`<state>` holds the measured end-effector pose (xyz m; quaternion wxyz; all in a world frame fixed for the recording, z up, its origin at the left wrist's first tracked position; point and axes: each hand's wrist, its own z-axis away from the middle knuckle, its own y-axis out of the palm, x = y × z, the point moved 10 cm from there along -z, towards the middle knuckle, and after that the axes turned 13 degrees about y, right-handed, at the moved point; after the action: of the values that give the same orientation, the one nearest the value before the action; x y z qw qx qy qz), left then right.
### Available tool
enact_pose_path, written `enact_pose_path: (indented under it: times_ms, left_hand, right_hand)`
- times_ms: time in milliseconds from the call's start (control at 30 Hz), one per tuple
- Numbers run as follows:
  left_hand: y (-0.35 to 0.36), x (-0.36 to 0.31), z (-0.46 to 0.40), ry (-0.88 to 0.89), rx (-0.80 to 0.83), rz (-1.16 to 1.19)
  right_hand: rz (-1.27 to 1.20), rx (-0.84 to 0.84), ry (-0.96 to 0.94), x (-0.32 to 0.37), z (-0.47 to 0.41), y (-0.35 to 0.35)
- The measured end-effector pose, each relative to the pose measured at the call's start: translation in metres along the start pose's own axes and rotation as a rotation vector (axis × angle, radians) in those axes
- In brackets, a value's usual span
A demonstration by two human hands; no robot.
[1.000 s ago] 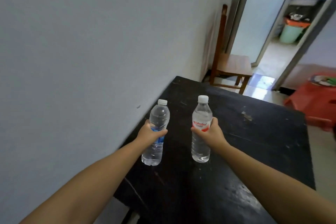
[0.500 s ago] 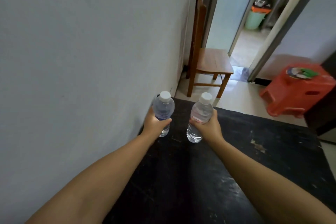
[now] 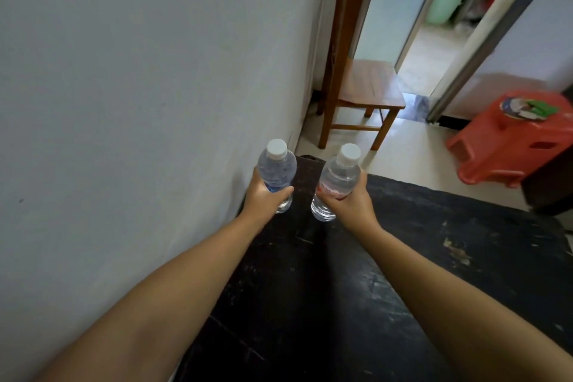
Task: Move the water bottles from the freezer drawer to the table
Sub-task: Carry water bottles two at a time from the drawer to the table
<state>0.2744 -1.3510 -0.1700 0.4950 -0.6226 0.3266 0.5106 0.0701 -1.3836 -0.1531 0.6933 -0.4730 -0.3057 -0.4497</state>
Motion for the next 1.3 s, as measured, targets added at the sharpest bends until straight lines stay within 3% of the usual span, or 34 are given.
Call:
enact_pose_path:
  times_ms: [367,700,867,1033,1300]
  left_hand:
    - [-0.016,-0.018,0.042,-0.145,0.018,-0.117]
    - [-0.013,-0.074,0.121,-0.04,-0.025,-0.184]
    - [-0.01,-0.097,0.206,-0.017,-0.014,-0.284]
    - [-0.029,-0.108,0.31,0.001,-0.104,-0.424]
    - [-0.117,-0.121,0.458,-0.095,-0.363,-0.483]
  right_hand:
    - [0.122,-0.007,0.146,-0.008,0.042,-0.036]
    - [0.232,-0.013,0.06,-0.01,0.116,-0.084]
    - [0.395,0.071,-0.064,-0.016,0.18,-0.096]
    - [0.556,0.128,-0.235,-0.016,0.25,-0.099]
    - [0.73,0.369,-0.528,0.009,0.364,-0.029]
